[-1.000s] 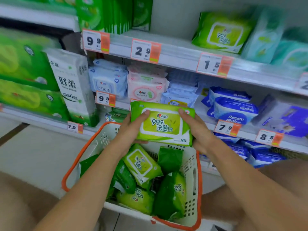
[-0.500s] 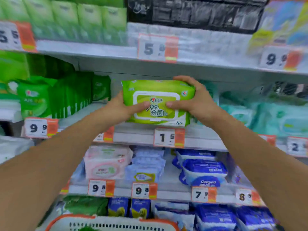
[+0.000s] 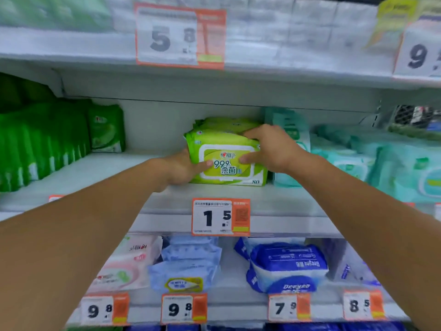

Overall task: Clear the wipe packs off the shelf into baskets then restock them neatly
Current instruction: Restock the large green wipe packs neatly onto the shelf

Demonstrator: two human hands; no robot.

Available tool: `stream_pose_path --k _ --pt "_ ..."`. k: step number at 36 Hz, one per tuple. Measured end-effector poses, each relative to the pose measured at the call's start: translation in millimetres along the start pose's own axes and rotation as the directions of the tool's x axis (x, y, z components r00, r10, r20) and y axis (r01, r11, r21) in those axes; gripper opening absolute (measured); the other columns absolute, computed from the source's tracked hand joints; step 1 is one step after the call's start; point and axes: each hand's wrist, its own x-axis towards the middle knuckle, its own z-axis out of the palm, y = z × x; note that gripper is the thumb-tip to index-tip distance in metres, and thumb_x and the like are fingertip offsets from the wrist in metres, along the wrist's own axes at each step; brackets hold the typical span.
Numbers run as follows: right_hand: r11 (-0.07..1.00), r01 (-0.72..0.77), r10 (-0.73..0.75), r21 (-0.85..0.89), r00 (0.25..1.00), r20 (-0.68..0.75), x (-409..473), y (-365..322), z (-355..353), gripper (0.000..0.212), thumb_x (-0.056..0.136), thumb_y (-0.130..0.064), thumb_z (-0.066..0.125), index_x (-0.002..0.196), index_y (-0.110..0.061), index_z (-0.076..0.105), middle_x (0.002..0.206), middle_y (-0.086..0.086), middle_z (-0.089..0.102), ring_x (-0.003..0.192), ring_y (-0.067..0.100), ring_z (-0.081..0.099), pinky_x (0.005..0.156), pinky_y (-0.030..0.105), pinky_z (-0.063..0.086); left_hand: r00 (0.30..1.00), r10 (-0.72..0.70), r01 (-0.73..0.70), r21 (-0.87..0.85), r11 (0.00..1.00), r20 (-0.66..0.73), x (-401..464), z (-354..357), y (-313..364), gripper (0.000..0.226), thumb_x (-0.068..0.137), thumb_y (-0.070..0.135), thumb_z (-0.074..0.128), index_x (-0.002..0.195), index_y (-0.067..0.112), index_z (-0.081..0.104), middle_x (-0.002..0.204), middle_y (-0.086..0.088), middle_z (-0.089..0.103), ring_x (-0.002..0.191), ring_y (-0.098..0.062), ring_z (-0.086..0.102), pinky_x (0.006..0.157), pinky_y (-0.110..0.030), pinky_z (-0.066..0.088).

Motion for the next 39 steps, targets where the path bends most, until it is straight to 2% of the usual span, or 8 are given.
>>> stream_pose_path --k 14,18,24,25,28,30,34,39 --pt "0.960 -0.051 0.094 -0.274 0.985 0.148 -12 -10 -17 0.048 0.091 -0.042 0.069 0.133 -0.022 0.055 0.123 0.010 0.064 0.111 0.033 0.057 0.087 0.039 0.049 0.998 -0.044 0.037 0.197 0.980 0.035 1 -4 5 0.064 0.099 0.054 0.043 0.155 0.027 0.027 0.150 0.000 0.046 0.134 -0.025 0.046 0.114 -0.033 0.033" --pt "0.966 -0.096 0.118 -0.241 0.990 0.076 -33 -26 -11 0.066 0.096 -0.029 0.064 0.152 -0.014 0.033 0.150 0.013 0.044 0.136 0.033 0.042 0.106 0.041 0.041 0.986 0.038 0.029 0.392 0.919 -0.161 -10 0 1 0.051 0.100 0.051 0.044 0.138 0.018 0.053 0.136 -0.010 0.060 0.122 -0.032 0.056 0.102 -0.035 0.045" --pt "0.951 0.216 -0.070 0.221 0.848 -0.526 -128 -116 55 0.016 0.092 -0.024 0.059 0.100 -0.012 0.066 0.098 0.004 0.065 0.089 0.024 0.062 0.076 0.039 0.051 0.582 0.524 -0.399 0.343 0.850 -0.622 -136 14 -35 0.016 0.092 0.026 0.058 0.097 0.013 0.067 0.090 0.000 0.071 0.083 -0.015 0.065 0.075 -0.027 0.050" --pt "0.916 0.239 -0.056 0.322 0.871 -0.487 -148 -136 75 0.013 0.092 -0.022 0.058 0.091 -0.012 0.065 0.087 0.003 0.065 0.079 0.022 0.061 0.070 0.039 0.051 0.596 0.522 -0.417 0.321 0.850 -0.610 -161 24 -51 0.013 0.092 0.023 0.057 0.093 0.012 0.066 0.085 0.001 0.069 0.077 -0.014 0.063 0.071 -0.026 0.049" --pt "0.854 0.101 -0.091 0.511 0.995 -0.043 -211 -171 166 0.017 0.091 -0.026 0.057 0.085 -0.012 0.063 0.075 0.003 0.065 0.069 0.021 0.061 0.065 0.043 0.051 0.856 0.292 -0.199 0.249 0.948 -0.427 -226 69 -137 0.019 0.085 0.033 0.056 0.090 0.017 0.064 0.076 0.004 0.066 0.071 -0.016 0.063 0.069 -0.035 0.053" --pt "0.890 -0.115 -0.088 0.440 0.906 0.415 -257 -180 224 0.028 0.086 -0.034 0.067 0.104 -0.013 0.066 0.097 0.008 0.070 0.089 0.026 0.066 0.080 0.044 0.053 0.964 0.016 0.048 0.234 0.971 -0.265 -273 103 -205 0.027 0.081 0.040 0.063 0.096 0.018 0.069 0.085 0.001 0.070 0.078 -0.019 0.065 0.076 -0.039 0.054" --pt "0.868 -0.460 0.114 0.187 0.550 0.827 -346 -181 285 0.085 0.077 -0.039 0.084 0.145 -0.010 0.042 0.146 0.009 0.050 0.132 0.027 0.049 0.101 0.028 0.040 0.872 -0.482 0.487 0.245 0.838 -0.085 -359 155 -294 0.050 0.085 0.037 0.073 0.127 0.014 0.061 0.120 -0.008 0.068 0.108 -0.027 0.064 0.093 -0.035 0.050" --pt "0.621 -0.773 0.265 0.131 0.364 0.893 -378 -187 319 0.097 0.067 -0.037 0.091 0.144 -0.011 0.038 0.140 0.007 0.053 0.123 0.025 0.055 0.099 0.034 0.047 0.826 -0.563 0.523 0.433 0.734 -0.044 -397 176 -321 0.059 0.088 0.039 0.066 0.138 0.014 0.048 0.129 -0.012 0.061 0.118 -0.031 0.058 0.097 -0.039 0.048"
